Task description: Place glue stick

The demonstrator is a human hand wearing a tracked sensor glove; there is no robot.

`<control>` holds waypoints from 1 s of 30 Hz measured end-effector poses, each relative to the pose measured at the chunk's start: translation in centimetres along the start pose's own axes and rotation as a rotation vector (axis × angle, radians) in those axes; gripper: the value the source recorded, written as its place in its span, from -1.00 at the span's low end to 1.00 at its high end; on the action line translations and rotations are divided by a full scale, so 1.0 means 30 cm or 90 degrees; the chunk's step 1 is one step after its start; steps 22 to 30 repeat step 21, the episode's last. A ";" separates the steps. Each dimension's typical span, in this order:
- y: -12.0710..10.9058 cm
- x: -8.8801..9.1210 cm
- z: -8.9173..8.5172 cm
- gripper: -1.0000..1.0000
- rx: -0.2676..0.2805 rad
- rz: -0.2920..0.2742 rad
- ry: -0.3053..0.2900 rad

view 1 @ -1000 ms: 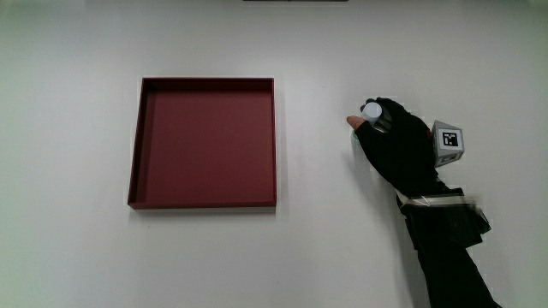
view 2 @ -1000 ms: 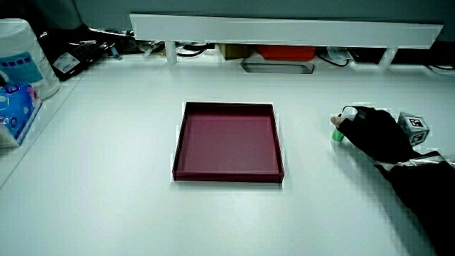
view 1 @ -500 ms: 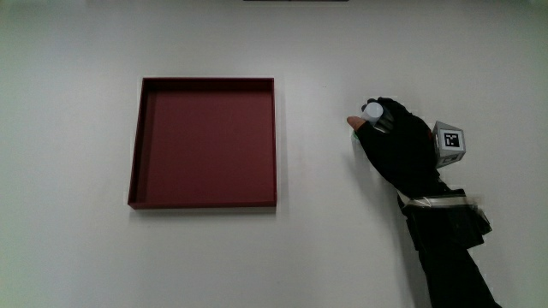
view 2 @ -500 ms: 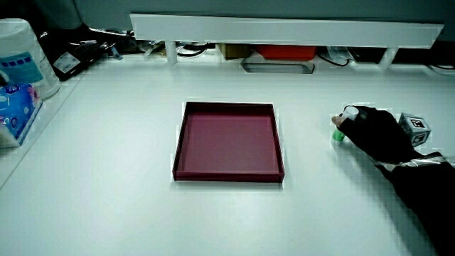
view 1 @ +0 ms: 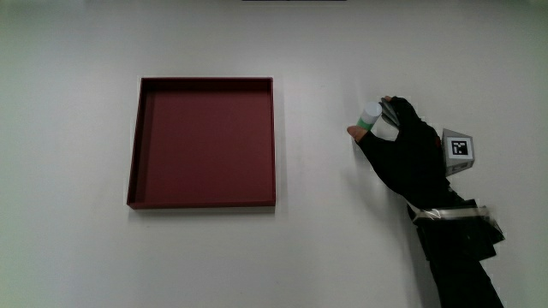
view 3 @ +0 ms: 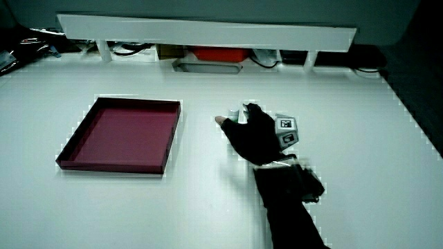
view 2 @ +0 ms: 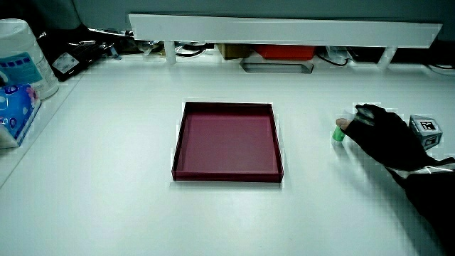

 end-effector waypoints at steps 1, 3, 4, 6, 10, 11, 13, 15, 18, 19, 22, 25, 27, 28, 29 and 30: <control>-0.006 -0.005 0.006 -0.86 -0.006 0.001 -0.008; -0.023 -0.017 0.016 -0.91 -0.018 -0.002 -0.036; -0.030 -0.016 0.021 -0.94 -0.027 0.002 -0.061; -0.057 -0.038 0.026 -1.00 -0.046 -0.017 -0.099; -0.116 -0.068 0.038 -1.00 -0.085 -0.021 -0.157; -0.136 -0.071 0.041 -1.00 -0.090 -0.043 -0.165; -0.166 -0.067 0.051 -1.00 -0.109 -0.032 -0.209; -0.197 -0.087 0.046 -1.00 -0.134 -0.012 -0.214; -0.240 -0.103 0.046 -1.00 -0.162 -0.011 -0.292; -0.259 -0.110 0.042 -1.00 -0.168 -0.021 -0.288; -0.299 -0.157 0.031 -1.00 -0.183 -0.051 -0.341; -0.299 -0.157 0.031 -1.00 -0.183 -0.051 -0.341; -0.299 -0.157 0.031 -1.00 -0.183 -0.051 -0.341; -0.299 -0.157 0.031 -1.00 -0.183 -0.051 -0.341; -0.299 -0.157 0.031 -1.00 -0.183 -0.051 -0.341; -0.299 -0.157 0.031 -1.00 -0.183 -0.051 -0.341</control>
